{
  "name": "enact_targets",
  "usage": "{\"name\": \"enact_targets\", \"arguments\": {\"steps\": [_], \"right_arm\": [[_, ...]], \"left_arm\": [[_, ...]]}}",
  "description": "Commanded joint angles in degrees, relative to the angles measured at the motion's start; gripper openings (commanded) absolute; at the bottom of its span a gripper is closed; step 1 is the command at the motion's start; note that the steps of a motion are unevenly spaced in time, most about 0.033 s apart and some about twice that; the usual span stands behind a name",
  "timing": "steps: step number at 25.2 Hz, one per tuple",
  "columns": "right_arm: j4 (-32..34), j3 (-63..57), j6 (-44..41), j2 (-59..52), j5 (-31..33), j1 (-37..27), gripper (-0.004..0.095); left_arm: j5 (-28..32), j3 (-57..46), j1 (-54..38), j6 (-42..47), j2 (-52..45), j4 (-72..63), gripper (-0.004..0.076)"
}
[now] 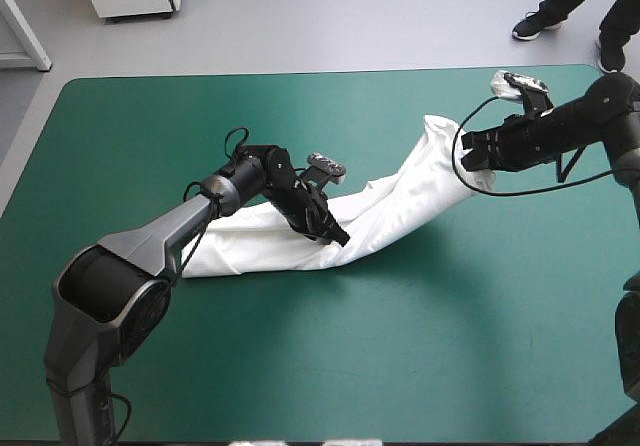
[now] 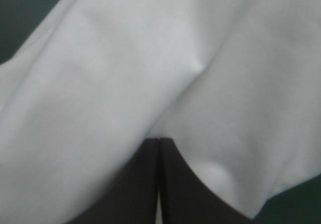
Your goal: Fold the cloth
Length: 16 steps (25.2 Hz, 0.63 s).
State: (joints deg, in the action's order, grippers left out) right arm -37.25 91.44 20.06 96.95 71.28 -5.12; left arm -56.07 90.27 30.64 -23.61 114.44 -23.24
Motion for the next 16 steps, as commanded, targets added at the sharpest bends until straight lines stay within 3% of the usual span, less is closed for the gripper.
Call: {"name": "enact_targets", "arguments": {"steps": [1,9,16], "right_arm": [[-3.8,2.0,1.0,-3.1,0.3,0.1,-0.0013],[-11.7,2.2,2.2,-3.1,-0.2,3.7,-0.0013],[-15.6,8.1,1.1,-1.9,-5.4,14.8,-0.0013]], "left_arm": [[-1.6,6.4,0.2,3.2,-5.9,4.4,-0.0009],[-11.0,18.9,-5.0,8.2,-12.1,14.0,-0.0009],[-10.6,19.0,-19.6,8.5,-24.3,14.1,-0.0009]]}}
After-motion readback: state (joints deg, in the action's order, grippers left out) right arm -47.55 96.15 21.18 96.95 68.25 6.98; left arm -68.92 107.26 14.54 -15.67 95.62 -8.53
